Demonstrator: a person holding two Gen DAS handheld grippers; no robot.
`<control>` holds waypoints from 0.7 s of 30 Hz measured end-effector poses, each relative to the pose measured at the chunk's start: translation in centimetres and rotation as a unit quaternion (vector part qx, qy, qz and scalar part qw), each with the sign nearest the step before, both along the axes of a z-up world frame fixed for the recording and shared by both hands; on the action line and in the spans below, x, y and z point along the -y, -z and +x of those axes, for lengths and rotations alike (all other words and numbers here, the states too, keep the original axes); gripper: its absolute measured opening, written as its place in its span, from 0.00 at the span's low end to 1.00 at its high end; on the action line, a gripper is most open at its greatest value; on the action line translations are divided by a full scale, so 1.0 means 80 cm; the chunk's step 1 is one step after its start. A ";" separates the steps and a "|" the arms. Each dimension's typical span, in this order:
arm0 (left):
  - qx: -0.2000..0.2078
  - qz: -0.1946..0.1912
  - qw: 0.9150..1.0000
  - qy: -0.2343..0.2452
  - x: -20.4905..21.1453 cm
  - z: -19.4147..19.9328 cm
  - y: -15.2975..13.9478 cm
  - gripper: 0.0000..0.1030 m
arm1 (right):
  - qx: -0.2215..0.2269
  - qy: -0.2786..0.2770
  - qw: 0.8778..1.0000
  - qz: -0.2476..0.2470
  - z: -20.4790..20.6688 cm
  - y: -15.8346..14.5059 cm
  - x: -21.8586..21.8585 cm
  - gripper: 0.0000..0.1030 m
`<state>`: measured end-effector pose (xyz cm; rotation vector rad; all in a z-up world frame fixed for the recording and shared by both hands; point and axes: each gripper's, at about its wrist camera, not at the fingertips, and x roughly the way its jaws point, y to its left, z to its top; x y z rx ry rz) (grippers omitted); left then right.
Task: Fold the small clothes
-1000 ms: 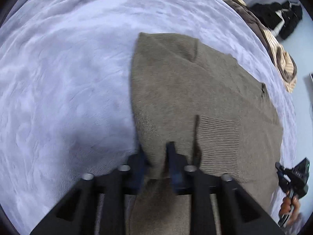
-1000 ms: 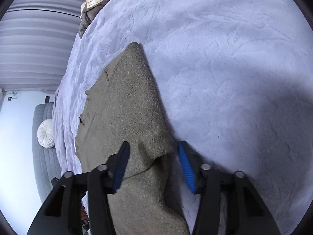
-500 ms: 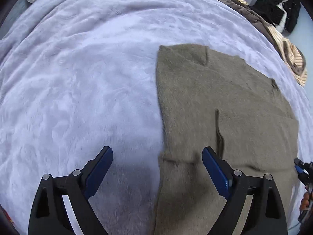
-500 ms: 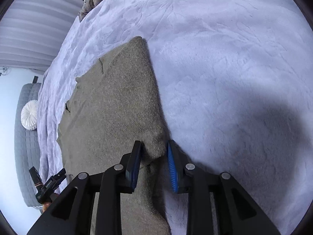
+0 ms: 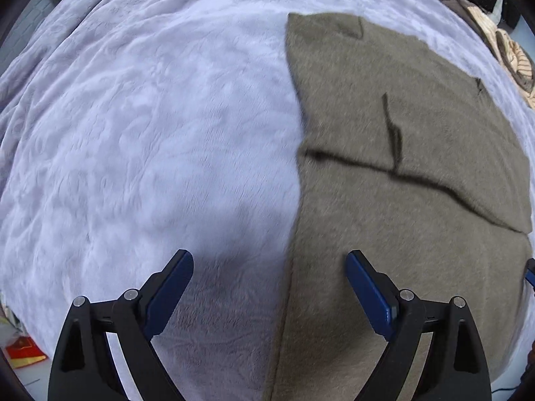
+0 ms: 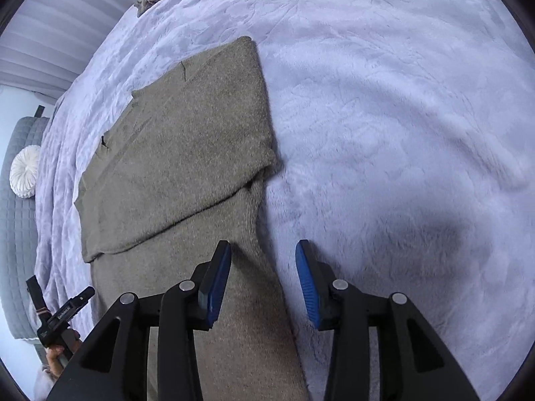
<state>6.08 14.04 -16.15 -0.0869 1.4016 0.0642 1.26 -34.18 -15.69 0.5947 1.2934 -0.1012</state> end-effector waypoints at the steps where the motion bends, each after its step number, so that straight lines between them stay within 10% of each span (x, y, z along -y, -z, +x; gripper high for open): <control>1: -0.007 0.005 1.000 0.000 -0.001 -0.005 0.004 0.90 | -0.006 0.000 1.000 -0.008 -0.003 0.001 -0.003 0.42; 21: -0.045 -0.012 0.998 0.041 0.036 -0.090 -0.043 0.90 | -0.050 -0.058 0.997 -0.022 -0.044 -0.030 -0.071 0.45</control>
